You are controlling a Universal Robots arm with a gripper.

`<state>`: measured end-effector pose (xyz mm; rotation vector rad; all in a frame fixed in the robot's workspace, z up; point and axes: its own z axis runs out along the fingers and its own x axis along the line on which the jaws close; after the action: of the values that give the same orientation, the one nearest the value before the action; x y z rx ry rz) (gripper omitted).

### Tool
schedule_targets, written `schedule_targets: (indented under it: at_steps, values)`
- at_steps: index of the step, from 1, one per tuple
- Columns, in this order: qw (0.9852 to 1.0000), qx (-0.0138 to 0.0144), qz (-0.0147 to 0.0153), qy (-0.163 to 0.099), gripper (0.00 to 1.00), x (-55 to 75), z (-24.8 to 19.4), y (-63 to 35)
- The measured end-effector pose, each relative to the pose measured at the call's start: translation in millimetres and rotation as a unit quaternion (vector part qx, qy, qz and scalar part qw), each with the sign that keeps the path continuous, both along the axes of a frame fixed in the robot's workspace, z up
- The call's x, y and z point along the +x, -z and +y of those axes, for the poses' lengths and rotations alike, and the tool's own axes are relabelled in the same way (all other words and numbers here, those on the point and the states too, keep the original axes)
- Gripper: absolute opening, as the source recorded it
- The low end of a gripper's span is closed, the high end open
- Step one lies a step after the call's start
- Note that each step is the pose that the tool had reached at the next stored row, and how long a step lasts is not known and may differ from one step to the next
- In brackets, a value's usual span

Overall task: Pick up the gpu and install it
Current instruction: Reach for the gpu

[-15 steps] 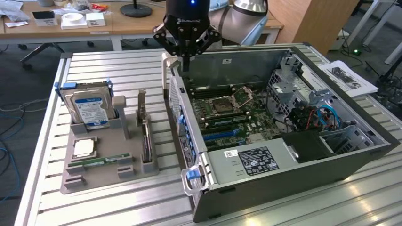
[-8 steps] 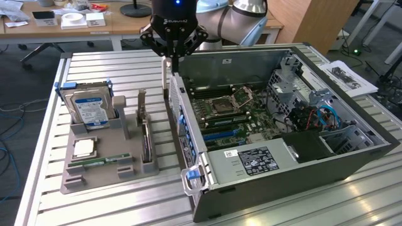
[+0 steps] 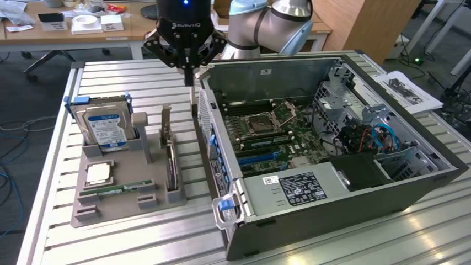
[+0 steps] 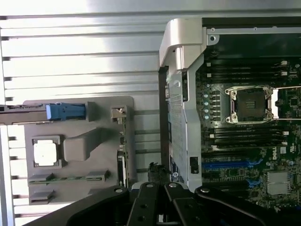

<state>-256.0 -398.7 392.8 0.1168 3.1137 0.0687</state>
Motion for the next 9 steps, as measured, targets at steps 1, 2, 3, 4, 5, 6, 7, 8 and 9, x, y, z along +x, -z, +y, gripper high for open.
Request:
schedule_targets:
  at_steps: [1,2,3,4,5,6,7,8,9]
  values:
    - [1.0,0.0,0.0,0.0,0.11,-3.0,0.0,0.0]
    - [1.0,0.0,0.0,0.0,0.11,-5.6,0.0,0.1]
    - [1.0,0.0,0.0,0.0,0.11,-8.1,0.0,0.1]
    - [1.0,0.0,0.0,0.0,0.11,-10.6,0.0,0.1]
    - [1.0,0.0001,-0.0001,0.0,0.11,-13.3,0.0,0.1]
    - [1.0,0.0,0.0,0.0,0.11,-16.0,0.0,0.1]
    - [1.0,0.0,0.0,0.0,0.11,-18.9,0.0,0.1]
    - [1.0,0.0,0.0,0.0,0.11,-21.5,0.0,0.2]
    - [1.0,0.0,0.0,0.0,0.11,-24.0,0.0,0.2]
